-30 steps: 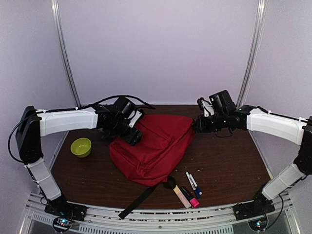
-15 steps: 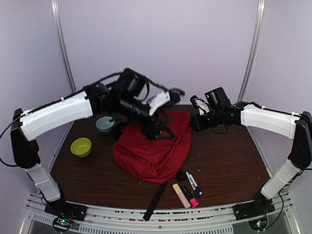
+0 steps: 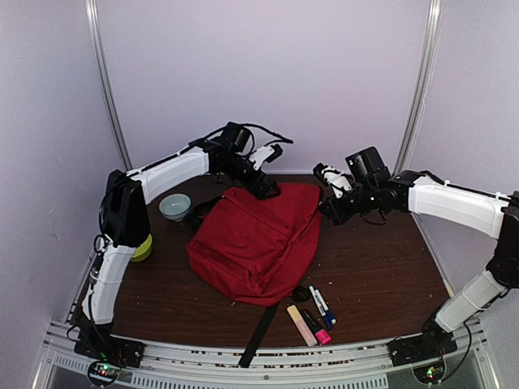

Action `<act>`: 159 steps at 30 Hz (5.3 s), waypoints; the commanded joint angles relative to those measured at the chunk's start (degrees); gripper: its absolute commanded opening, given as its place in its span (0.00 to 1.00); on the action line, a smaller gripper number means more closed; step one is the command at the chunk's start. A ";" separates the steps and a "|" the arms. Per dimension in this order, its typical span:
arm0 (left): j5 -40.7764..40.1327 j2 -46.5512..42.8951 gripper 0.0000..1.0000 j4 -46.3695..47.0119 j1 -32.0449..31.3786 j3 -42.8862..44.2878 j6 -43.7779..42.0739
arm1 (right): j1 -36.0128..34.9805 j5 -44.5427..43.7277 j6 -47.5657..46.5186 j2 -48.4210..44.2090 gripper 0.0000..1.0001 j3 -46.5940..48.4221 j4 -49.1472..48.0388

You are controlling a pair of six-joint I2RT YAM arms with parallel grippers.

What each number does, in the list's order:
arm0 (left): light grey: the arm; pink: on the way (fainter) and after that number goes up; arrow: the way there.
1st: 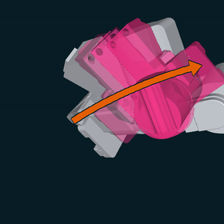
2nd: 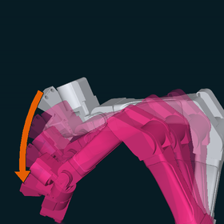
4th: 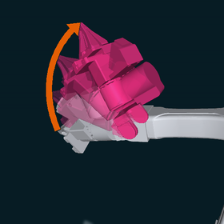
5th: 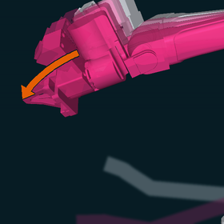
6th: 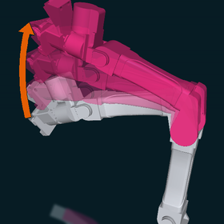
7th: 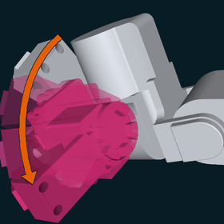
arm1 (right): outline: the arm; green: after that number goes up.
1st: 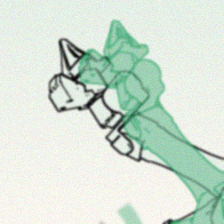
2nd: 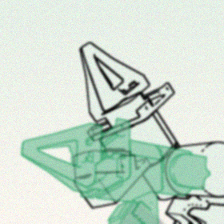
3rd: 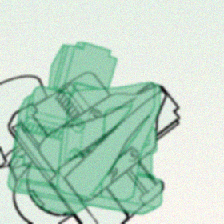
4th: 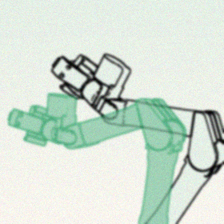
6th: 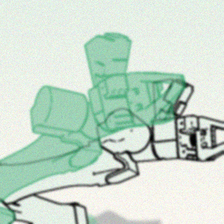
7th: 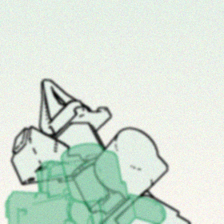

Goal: Pack the student bag
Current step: Adjust the student bag at the center of the board, then grab the largest pocket of the student bag, then zip the student bag into the largest pocket of the bag, then pick up the largest pocket of the bag from the student bag.

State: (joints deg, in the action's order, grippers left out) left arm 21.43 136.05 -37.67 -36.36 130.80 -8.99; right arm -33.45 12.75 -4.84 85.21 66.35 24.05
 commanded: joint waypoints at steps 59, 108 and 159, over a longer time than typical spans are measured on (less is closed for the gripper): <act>-7.85 -30.61 0.45 38.23 -21.00 -48.28 -2.46 | 0.66 22.37 27.60 -1.24 0.00 -1.46 4.45; -21.35 -24.58 0.00 37.33 -28.91 -56.03 -17.57 | 7.73 -15.54 16.66 -0.57 0.00 7.34 14.07; -23.69 -24.84 0.63 34.19 -29.19 -42.73 -9.59 | 2.86 11.37 13.48 -4.00 0.00 9.64 14.02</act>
State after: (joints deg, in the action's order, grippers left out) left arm -2.07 107.59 -5.91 -66.04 84.38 -21.54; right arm -30.52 25.93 7.03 83.22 73.01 38.46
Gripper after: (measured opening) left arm 0.653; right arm 0.020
